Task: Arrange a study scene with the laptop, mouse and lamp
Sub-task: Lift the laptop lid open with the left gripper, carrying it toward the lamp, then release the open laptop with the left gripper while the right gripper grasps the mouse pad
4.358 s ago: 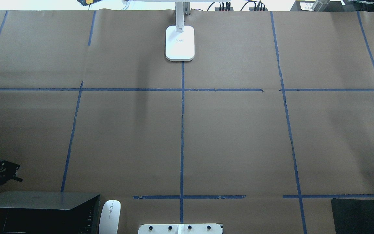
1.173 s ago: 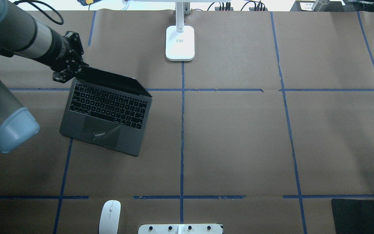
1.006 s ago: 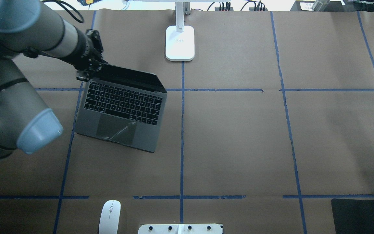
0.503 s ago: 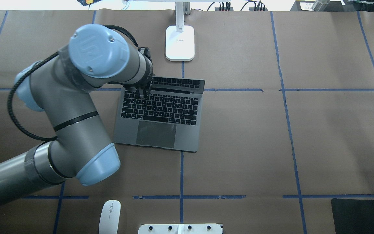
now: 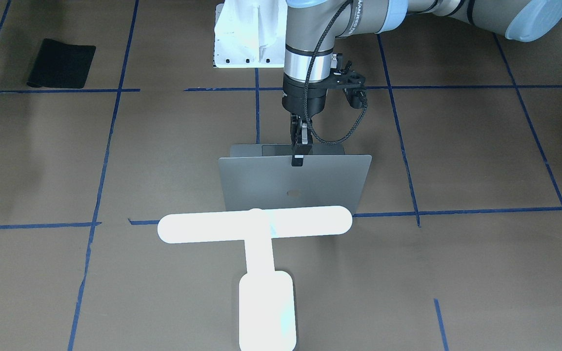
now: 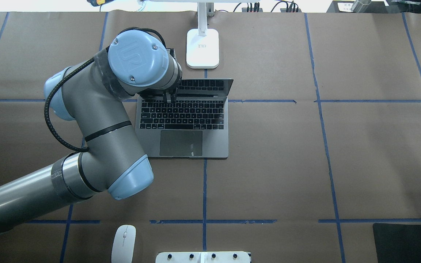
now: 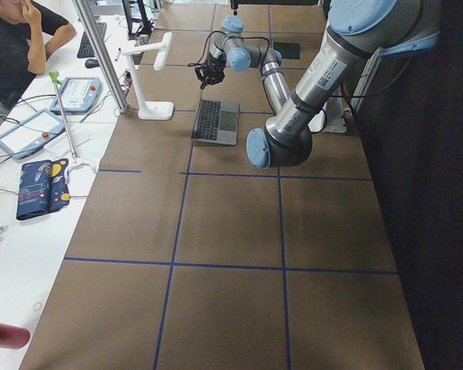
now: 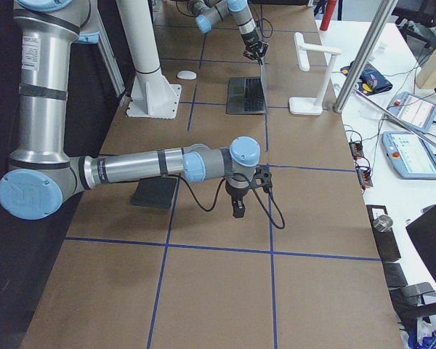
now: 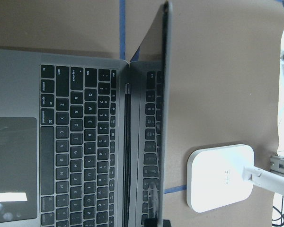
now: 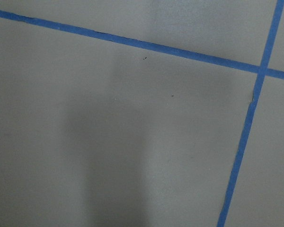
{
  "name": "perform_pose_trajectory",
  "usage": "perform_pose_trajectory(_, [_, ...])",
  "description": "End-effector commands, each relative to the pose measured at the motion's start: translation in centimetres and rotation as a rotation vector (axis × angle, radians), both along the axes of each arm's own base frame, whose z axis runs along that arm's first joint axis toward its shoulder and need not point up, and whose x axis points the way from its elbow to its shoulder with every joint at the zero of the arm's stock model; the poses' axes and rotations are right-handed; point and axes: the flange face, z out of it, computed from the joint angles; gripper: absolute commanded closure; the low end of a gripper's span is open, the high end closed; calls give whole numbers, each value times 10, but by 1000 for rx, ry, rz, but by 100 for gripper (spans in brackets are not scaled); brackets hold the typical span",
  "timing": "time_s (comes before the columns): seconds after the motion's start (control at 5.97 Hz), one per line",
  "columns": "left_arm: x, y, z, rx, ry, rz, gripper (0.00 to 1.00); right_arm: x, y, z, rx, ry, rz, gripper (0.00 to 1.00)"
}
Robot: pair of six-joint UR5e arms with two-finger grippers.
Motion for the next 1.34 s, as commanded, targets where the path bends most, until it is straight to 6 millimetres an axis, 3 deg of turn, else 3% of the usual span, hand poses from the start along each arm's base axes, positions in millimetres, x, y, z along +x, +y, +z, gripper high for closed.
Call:
perform_pose_trajectory(0.0, [1,-5,3,-6,-5,-17,35,0,0,2,-5,1,1,0])
perform_pose_trajectory(0.17, [2,-5,5,-1,1,-13,0,-1,0,2,-9,1,1,0])
perform_pose_trajectory(0.34, [-8,-3,-5,16,24,-18,0,-22,2,0,-33,6,-16,0])
perform_pose_trajectory(0.67, [-44,6,-31,116,42,20,0,-78,8,-23,-51,-42,46,0])
perform_pose_trajectory(0.84, [-68,24,-24,181,31,119,0,-128,35,-28,-90,-71,138,0])
perform_pose_trajectory(1.01, [-98,14,-6,188,17,185,0,-149,67,-25,-184,-117,213,0])
perform_pose_trajectory(1.17, [-110,6,2,217,-3,229,0,-148,106,-13,-267,-123,251,0])
